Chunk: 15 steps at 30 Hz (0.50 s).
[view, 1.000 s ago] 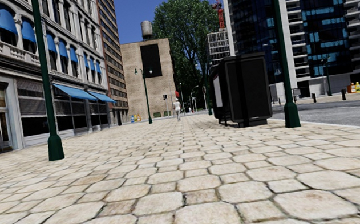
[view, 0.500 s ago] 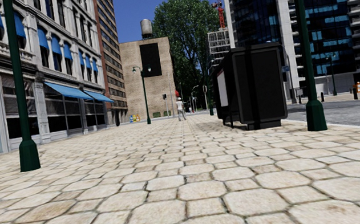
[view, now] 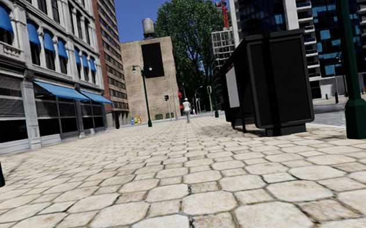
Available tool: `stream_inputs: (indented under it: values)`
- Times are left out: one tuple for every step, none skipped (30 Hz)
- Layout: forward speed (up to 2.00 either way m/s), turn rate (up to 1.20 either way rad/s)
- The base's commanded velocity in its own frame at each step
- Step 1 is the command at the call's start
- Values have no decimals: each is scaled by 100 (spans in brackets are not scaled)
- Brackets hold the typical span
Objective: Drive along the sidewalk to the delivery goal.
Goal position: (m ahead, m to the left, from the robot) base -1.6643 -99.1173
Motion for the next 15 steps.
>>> stream_inputs:
  values:
    - [200, 0]
    - [200, 0]
    - [200, 0]
    - [200, 0]
    - [200, 0]
    - [200, 0]
    - [200, 0]
    - [200, 0]
    - [200, 0]
    - [200, 0]
    - [200, 0]
    - [200, 0]
    - [200, 0]
    - [200, 0]
    - [200, 0]
